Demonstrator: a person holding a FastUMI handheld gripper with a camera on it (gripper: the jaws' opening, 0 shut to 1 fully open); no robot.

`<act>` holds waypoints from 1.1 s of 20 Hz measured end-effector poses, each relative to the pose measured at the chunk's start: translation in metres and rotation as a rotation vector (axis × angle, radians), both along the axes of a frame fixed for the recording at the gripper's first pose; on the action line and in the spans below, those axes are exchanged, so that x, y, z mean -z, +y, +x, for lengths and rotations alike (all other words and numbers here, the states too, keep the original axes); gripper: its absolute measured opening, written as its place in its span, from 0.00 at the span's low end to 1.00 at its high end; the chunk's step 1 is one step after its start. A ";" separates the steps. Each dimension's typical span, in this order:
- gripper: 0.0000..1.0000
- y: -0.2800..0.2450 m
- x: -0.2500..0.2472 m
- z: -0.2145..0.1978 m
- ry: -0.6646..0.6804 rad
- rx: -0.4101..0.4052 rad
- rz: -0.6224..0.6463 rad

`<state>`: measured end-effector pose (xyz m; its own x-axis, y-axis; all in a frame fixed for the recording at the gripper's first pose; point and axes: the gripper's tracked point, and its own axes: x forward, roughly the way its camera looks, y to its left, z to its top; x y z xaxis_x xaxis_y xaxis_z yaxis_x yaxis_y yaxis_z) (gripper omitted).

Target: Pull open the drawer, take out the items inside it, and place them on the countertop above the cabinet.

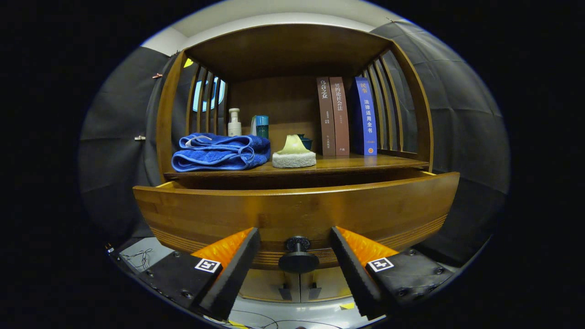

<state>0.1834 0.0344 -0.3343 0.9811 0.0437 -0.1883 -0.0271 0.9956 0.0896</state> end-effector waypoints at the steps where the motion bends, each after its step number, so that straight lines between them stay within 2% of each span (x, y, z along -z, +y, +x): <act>1: 1.00 0.000 0.001 0.005 0.001 0.000 0.000; 14: 1.00 0.003 0.000 0.065 0.041 0.005 -0.015; 18: 1.00 0.003 0.000 0.065 0.041 0.012 -0.021; 22: 1.00 -0.004 -0.017 0.045 0.017 0.024 -0.037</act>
